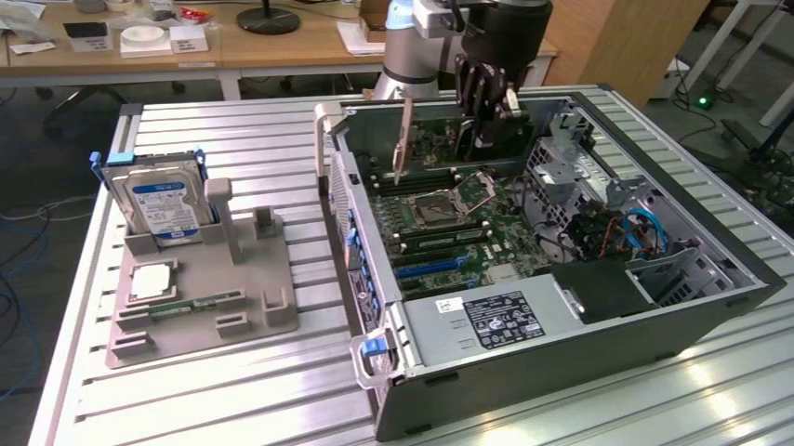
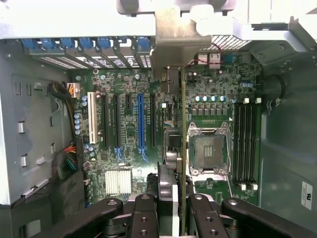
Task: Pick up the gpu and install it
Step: 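Insert the gpu into the slot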
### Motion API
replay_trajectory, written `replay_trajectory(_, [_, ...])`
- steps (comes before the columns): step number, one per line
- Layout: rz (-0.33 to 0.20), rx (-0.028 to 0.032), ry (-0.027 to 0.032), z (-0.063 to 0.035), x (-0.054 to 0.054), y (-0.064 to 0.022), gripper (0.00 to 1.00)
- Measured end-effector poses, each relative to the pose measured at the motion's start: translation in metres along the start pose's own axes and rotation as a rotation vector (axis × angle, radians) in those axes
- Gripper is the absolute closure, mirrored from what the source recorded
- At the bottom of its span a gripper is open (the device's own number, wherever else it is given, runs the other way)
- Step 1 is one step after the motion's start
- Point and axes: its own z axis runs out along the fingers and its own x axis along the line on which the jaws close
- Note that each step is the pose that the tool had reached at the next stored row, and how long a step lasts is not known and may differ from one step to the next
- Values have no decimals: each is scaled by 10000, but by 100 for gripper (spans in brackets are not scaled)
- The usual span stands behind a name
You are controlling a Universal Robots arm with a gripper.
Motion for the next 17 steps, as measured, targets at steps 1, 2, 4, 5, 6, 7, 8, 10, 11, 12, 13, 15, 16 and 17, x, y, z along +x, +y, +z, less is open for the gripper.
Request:
replay_trajectory(1, [0,0,0,5,0,0,72])
replay_trajectory(2, [0,0,0,10,0,0,72])
replay_trajectory(4, [0,0,-1,21,0,1,72])
replay_trajectory(5, [1,0,-1,27,0,1,72])
replay_trajectory(6, [0,0,-1,32,1,1,72])
replay_trajectory(7, [0,0,0,38,1,1,72])
replay_trajectory(8, [0,0,0,45,1,1,72])
replay_trajectory(10, [0,0,0,57,1,2,72])
replay_trajectory(11, [0,0,1,63,1,2,72])
replay_trajectory(12, [0,0,0,69,1,2,72])
replay_trajectory(13, [0,0,0,74,1,2,72])
replay_trajectory(15, [0,0,0,85,1,3,72])
replay_trajectory(16, [0,0,0,91,2,3,72])
replay_trajectory(17, [0,0,0,97,2,3,72])
